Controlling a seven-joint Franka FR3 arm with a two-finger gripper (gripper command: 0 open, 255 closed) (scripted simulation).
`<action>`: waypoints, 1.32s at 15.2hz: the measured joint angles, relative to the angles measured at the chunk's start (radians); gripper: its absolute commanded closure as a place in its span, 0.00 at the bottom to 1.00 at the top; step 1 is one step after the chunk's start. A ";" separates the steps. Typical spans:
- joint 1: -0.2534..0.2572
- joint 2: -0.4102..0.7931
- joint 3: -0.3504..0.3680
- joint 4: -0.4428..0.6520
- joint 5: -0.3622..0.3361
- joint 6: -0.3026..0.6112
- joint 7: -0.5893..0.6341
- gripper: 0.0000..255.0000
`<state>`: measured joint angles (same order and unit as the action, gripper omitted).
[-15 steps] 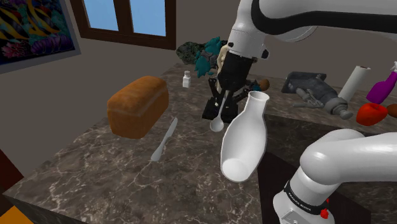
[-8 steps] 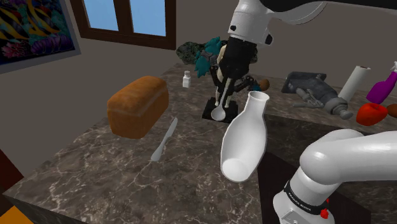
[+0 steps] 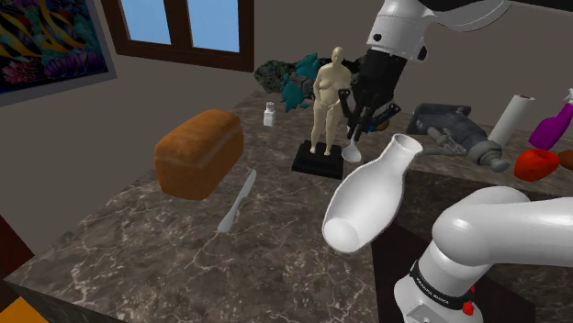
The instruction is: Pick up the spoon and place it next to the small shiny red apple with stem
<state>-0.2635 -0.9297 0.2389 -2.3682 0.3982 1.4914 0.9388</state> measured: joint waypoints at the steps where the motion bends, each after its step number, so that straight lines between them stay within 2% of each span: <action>1: -0.004 -0.011 -0.026 -0.003 -0.019 -0.015 -0.020 1.00; 10: -0.052 -0.083 -0.258 -0.052 -0.203 -0.095 -0.217 1.00; 20: -0.102 -0.069 -0.514 0.006 -0.427 -0.162 -0.443 1.00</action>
<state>-0.3658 -0.9989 -0.2755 -2.3627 -0.0292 1.3291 0.4960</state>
